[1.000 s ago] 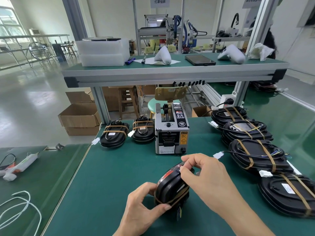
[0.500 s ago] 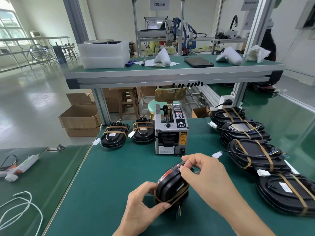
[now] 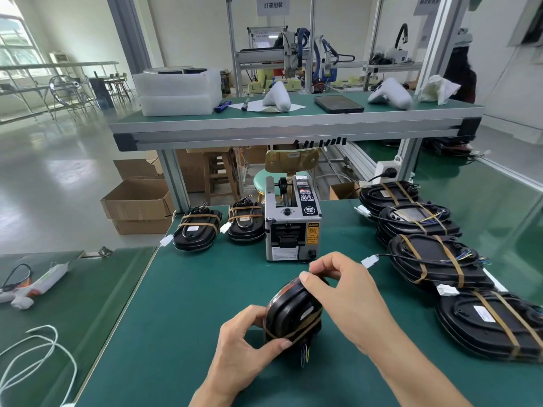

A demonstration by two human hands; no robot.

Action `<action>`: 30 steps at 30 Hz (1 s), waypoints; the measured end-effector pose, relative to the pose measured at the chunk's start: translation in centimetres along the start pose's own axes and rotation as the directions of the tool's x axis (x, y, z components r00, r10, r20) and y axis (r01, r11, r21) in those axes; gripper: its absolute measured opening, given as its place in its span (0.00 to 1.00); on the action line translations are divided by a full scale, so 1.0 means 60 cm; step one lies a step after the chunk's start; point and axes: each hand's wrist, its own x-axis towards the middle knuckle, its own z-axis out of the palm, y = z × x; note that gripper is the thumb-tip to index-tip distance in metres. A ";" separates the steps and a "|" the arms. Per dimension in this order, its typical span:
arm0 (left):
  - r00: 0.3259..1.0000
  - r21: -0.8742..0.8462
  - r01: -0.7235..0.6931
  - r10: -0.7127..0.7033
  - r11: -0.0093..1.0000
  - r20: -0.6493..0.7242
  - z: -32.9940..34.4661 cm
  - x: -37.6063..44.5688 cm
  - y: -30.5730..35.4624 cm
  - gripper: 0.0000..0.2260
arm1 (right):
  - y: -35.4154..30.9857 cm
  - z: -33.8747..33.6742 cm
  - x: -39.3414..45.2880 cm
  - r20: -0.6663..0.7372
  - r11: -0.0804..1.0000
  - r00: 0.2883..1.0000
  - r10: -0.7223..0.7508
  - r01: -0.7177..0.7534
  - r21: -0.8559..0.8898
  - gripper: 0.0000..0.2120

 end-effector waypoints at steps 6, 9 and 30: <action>1.000 0.006 0.001 -0.002 1.000 0.014 0.002 -0.003 0.001 0.15 | 0.015 -0.003 0.011 -0.076 0.990 0.995 0.061 -0.051 0.133 0.04; 1.000 -0.011 0.010 -0.010 1.000 0.000 0.002 -0.003 0.006 0.16 | 0.016 0.002 0.003 -0.024 0.987 0.999 0.022 -0.018 0.162 0.07; 0.974 0.063 0.224 -0.223 0.972 -0.036 0.015 -0.023 0.016 0.12 | 0.076 -0.023 0.023 0.066 0.981 0.995 0.070 -0.081 0.178 0.15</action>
